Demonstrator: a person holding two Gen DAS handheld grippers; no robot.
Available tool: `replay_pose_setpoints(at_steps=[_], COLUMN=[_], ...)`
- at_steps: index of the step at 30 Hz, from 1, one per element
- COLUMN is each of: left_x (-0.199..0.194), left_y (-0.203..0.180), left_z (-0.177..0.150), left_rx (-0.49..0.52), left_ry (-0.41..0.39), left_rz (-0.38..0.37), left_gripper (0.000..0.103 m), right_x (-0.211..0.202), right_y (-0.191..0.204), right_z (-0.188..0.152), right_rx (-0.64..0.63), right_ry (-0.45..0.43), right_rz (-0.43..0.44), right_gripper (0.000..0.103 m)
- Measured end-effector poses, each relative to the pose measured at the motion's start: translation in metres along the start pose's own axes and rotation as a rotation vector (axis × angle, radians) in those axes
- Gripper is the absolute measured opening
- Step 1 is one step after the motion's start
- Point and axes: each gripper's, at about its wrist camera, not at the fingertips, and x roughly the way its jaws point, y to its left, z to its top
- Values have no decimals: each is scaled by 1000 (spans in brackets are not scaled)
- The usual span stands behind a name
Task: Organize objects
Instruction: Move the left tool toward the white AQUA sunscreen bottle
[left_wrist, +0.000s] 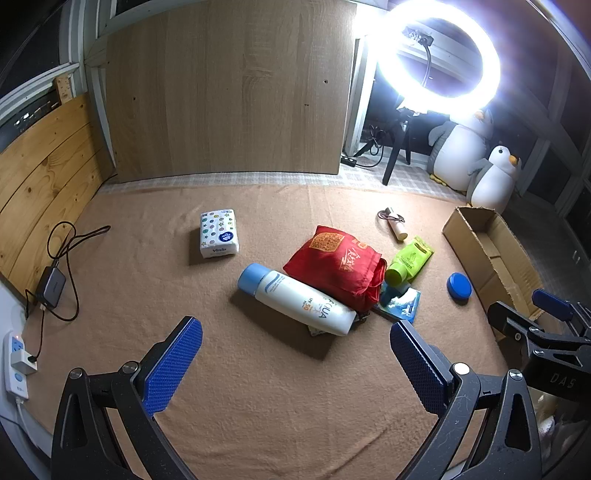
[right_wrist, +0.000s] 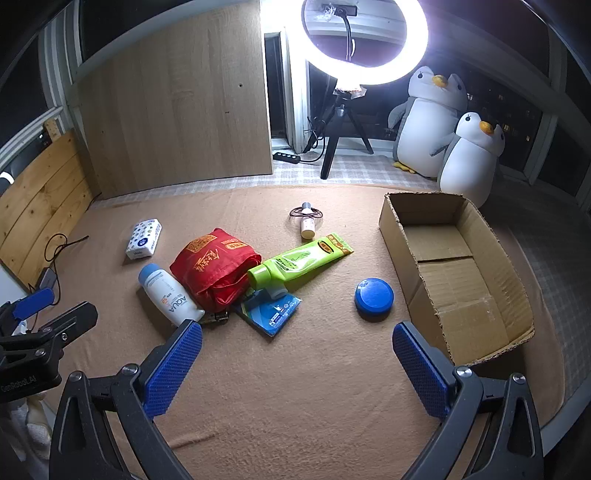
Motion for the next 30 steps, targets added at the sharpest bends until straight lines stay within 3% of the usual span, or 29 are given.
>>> replay_pose_setpoints(at_steps=[30], left_x=[1], left_y=[-1], left_z=[-1], left_rx=[-3], left_ry=[-2], left_rz=[1], left_gripper=[103], right_x=[3], right_y=[-1], right_z=[-1], right_rx=[4], right_ry=[11], right_rz=[5], right_gripper=[102])
